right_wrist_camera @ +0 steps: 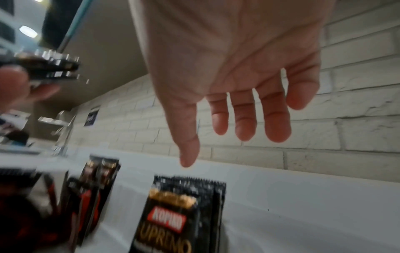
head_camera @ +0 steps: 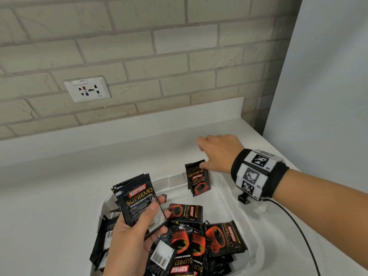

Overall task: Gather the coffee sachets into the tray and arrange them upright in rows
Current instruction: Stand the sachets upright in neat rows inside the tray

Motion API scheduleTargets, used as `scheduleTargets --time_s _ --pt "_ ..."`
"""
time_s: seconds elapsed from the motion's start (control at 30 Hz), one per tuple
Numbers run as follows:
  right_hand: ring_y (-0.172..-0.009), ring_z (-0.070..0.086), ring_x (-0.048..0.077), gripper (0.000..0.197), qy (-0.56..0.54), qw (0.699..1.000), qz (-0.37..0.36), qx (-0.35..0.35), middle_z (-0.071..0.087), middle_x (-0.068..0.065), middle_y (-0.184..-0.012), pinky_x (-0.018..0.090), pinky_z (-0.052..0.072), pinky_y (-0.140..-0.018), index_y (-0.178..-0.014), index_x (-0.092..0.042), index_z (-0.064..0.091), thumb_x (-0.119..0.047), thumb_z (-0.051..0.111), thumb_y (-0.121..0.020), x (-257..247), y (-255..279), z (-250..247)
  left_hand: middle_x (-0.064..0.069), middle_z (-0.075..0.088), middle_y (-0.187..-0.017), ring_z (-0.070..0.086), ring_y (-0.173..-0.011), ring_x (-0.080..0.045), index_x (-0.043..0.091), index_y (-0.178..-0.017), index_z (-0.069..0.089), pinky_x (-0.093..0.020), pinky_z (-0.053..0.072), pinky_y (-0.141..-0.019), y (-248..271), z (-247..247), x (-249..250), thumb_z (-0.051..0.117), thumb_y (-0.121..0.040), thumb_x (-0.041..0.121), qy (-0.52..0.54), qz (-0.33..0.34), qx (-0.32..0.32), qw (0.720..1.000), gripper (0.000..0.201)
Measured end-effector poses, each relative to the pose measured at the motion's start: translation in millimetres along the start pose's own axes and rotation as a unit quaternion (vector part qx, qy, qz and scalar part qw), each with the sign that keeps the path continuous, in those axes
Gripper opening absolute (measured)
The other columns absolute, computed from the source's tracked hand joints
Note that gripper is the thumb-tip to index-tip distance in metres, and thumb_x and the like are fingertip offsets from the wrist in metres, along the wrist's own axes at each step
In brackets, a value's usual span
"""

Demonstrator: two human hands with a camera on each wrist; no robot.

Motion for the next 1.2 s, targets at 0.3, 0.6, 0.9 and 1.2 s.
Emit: scheduleTargets --time_s 0.3,0.6,0.9,1.2 --pt "-0.068 0.049 -0.002 0.021 -0.341 0.937 0.052 -0.052 0.058 -0.014 -0.085 0.019 0.038 -0.061 -0.09 -0.032 0.058 -0.052 0.054 -0.083 -8 65 3 -0.021 0.071 -0.088 0.069 -0.065 -0.031 -0.001 -0.109 0.057 -0.033 0.055 -0.042 4 14 -18 0.037 -0.091 0.016 0.096 -0.126 -0.032 0.987 0.032" --pt "-0.065 0.056 -0.007 0.029 -0.569 0.819 0.036 -0.057 0.066 -0.006 -0.092 0.017 0.046 -0.062 -0.093 -0.029 0.057 -0.04 0.073 -0.071 -45 99 13 -0.01 0.074 -0.081 0.071 -0.067 -0.02 0.009 -0.098 0.059 -0.024 0.053 -0.048 14 47 -19 0.061 -0.064 0.01 -0.05 -0.089 -0.073 0.992 0.034" --pt "-0.075 0.069 0.022 0.029 -0.735 0.662 0.149 -0.003 0.071 0.005 -0.089 0.048 0.054 -0.07 -0.098 -0.012 0.06 -0.009 0.071 -0.072 -25 113 34 -0.02 0.072 -0.079 0.07 -0.066 -0.03 -0.002 -0.102 0.055 -0.036 0.057 -0.047 16 39 -30 0.05 -0.087 0.017 0.053 -0.16 -0.013 0.986 0.025" --pt "-0.086 0.07 0.017 0.033 -0.752 0.644 0.129 -0.055 0.073 0.001 -0.093 0.026 0.055 -0.074 -0.101 -0.017 0.063 -0.003 0.07 -0.072 -46 117 43 -0.007 0.074 -0.086 0.072 -0.075 -0.02 0.011 -0.103 0.06 -0.031 0.057 -0.054 12 37 -28 0.058 -0.077 0.012 -0.031 -0.092 -0.028 0.995 0.026"
Point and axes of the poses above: each hand's wrist, its own y-axis away from the middle knuckle, its own z-axis out of the palm, x = y × z, the point moved 6 cm from there along -y, towards the middle knuckle
